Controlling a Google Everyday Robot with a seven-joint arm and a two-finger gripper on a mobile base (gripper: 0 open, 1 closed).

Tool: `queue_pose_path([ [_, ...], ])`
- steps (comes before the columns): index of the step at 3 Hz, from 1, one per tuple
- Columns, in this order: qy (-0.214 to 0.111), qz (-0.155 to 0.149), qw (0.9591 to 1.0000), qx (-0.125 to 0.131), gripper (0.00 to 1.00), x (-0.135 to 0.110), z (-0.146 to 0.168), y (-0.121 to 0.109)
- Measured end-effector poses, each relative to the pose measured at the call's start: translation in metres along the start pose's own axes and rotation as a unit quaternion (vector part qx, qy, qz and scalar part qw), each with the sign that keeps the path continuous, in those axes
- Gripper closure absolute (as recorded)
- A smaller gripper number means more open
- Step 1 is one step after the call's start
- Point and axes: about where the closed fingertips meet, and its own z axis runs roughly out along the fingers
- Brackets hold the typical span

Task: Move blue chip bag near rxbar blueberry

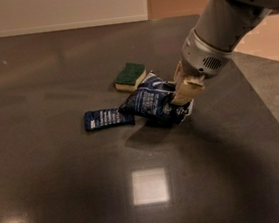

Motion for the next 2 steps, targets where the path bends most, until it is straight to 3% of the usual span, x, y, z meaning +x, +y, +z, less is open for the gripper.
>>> queue_pose_path([
  [2, -0.017, -0.012, 0.9998, -0.007, 0.12, -0.0103, 0.0047, -0.0037],
])
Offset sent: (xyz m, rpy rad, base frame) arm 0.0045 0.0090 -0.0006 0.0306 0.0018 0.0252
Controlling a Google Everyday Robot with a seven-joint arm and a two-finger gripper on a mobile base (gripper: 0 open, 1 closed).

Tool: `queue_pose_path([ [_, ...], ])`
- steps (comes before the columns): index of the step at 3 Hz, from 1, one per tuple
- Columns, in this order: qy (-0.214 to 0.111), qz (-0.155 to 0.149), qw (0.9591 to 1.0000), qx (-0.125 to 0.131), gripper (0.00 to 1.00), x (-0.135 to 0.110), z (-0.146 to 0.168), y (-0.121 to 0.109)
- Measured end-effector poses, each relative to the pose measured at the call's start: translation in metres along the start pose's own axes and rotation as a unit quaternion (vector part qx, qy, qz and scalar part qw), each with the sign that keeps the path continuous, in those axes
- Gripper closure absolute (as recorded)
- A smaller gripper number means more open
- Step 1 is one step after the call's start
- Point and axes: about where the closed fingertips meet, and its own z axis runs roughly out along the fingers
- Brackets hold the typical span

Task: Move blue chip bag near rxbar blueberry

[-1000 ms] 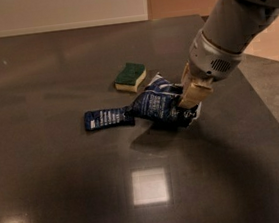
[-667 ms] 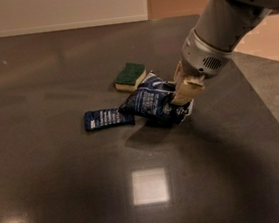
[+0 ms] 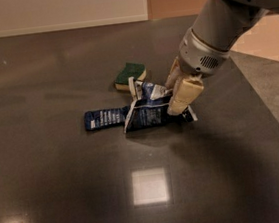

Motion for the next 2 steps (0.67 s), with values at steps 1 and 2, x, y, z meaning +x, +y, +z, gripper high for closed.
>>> queue_pose_path([
  [1, 0.0, -0.001, 1.0, 0.001, 0.0, -0.001, 0.0, 0.0002],
  [2, 0.0, -0.001, 1.0, 0.001, 0.0, -0.0011, -0.0001, 0.0002],
])
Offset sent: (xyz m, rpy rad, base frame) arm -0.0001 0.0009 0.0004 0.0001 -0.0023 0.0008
